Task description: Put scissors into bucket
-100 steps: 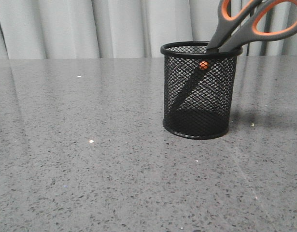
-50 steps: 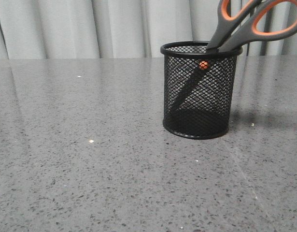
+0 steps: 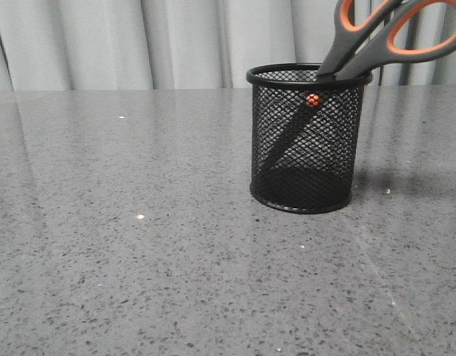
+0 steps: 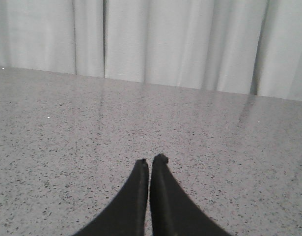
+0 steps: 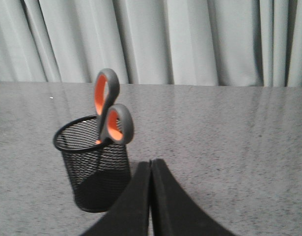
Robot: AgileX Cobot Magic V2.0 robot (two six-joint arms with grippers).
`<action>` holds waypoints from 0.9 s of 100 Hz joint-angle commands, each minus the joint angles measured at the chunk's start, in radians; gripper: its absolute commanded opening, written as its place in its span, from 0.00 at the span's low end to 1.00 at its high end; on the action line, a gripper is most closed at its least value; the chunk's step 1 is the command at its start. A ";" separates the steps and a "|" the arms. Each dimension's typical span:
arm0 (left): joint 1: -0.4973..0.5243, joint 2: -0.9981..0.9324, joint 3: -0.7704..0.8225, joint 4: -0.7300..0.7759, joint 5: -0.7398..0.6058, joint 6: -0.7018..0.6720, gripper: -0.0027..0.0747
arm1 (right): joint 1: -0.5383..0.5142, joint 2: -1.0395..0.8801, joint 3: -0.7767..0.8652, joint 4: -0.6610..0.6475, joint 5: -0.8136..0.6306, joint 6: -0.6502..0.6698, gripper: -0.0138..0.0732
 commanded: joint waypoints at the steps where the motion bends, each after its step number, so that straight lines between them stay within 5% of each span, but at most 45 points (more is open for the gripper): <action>1: 0.000 -0.026 0.040 -0.010 -0.079 -0.001 0.01 | -0.008 0.010 0.015 -0.095 -0.151 0.059 0.10; 13: 0.000 -0.026 0.040 -0.010 -0.079 -0.001 0.01 | -0.035 0.010 0.133 -0.300 -0.322 0.270 0.10; 31: 0.000 -0.026 0.040 -0.010 -0.079 -0.001 0.01 | -0.122 0.006 0.284 -0.306 -0.346 0.271 0.10; 53: 0.000 -0.026 0.040 -0.010 -0.079 -0.001 0.01 | -0.211 -0.052 0.282 -0.413 -0.263 0.271 0.10; 90: 0.000 -0.026 0.040 -0.010 -0.079 -0.001 0.01 | -0.222 -0.052 0.280 -0.413 -0.241 0.271 0.10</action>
